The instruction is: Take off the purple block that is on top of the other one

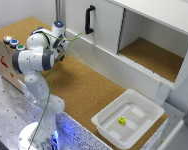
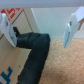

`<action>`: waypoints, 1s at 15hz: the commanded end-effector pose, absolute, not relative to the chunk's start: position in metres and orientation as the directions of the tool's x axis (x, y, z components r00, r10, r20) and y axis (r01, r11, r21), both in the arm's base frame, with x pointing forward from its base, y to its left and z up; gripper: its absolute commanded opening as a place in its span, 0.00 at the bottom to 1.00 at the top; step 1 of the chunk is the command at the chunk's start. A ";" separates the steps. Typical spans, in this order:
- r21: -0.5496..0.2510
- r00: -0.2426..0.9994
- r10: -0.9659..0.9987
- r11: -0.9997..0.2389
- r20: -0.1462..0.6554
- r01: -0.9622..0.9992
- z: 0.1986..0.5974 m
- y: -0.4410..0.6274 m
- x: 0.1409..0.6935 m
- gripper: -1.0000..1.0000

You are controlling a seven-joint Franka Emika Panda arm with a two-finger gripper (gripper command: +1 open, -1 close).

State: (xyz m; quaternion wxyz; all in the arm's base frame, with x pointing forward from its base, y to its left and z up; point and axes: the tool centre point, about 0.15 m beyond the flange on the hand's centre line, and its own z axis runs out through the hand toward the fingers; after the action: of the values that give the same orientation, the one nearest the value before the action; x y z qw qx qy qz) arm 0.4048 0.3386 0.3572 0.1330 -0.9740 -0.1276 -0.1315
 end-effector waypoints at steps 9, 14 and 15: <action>-0.042 0.734 0.632 -0.750 0.248 0.660 0.485 0.343 0.375 1.00; -0.011 0.516 0.835 -0.524 0.192 0.852 0.518 0.382 0.383 1.00; 0.000 0.461 0.872 -0.468 0.165 0.884 0.522 0.391 0.381 1.00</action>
State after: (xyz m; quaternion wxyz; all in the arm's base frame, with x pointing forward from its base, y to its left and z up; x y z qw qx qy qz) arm 0.3656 0.3515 0.4861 0.0764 -0.8974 -0.4030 -0.1625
